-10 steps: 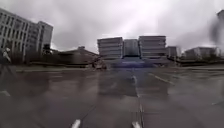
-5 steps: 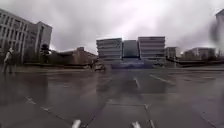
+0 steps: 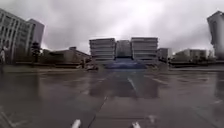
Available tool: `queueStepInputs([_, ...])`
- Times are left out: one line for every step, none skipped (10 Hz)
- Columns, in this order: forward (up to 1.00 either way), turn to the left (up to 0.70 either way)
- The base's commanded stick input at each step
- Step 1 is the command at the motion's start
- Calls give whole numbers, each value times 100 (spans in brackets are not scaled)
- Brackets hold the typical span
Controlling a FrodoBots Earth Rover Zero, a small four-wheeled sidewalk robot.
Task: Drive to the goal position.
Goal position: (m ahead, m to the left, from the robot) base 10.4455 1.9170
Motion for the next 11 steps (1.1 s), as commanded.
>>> queueStepInputs([100, -9])
queueStepInputs([100, -32])
queueStepInputs([100, -26])
queueStepInputs([100, 0])
queueStepInputs([100, 0])
queueStepInputs([100, 0])
queueStepInputs([100, 0])
queueStepInputs([100, 0])
queueStepInputs([100, 0])
queueStepInputs([100, 0])
queueStepInputs([100, 0])
